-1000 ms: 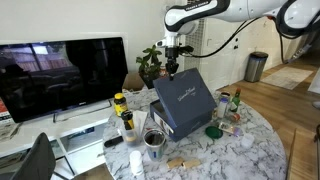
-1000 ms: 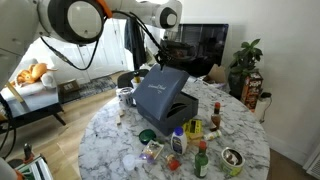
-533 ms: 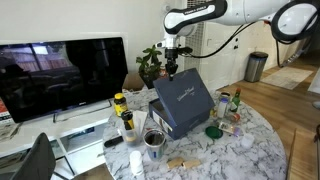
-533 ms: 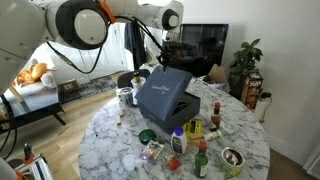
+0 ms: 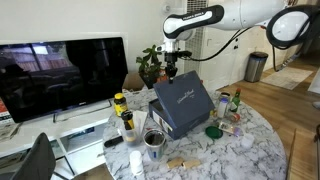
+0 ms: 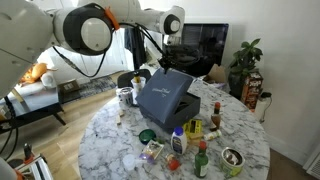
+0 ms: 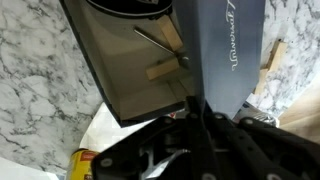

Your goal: Pick up the blue box lid and place it on the blue box

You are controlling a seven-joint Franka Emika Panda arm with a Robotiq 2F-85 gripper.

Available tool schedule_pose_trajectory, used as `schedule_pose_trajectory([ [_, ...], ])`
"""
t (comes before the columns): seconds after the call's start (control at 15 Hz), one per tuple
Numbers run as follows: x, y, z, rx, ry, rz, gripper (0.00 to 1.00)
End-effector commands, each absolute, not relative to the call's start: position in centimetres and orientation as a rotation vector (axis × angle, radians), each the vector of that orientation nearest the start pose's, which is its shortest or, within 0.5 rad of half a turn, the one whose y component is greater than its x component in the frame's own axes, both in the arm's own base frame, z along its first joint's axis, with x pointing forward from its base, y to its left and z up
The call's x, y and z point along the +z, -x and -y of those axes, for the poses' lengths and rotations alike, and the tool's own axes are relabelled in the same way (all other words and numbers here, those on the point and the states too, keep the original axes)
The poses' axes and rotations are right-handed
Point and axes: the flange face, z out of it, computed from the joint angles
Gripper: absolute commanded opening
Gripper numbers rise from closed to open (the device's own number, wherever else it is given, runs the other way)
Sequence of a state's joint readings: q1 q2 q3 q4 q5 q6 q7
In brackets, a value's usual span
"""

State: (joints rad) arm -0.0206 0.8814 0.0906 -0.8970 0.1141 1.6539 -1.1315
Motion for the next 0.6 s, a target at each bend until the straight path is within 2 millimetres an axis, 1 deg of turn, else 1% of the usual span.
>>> schedule_pose_trajectory([
  [0.0, 38.3, -75.4, -3.2, 0.103, 2.415, 1.638, 0.01],
  [0.27, 41.9, -73.9, -2.5, 0.205, 2.357, 1.675, 0.01],
  [0.4, 42.9, -73.6, -2.6, 0.205, 2.327, 1.688, 0.01],
  [0.53, 43.5, -73.8, -2.8, 0.169, 2.321, 1.693, 0.01],
])
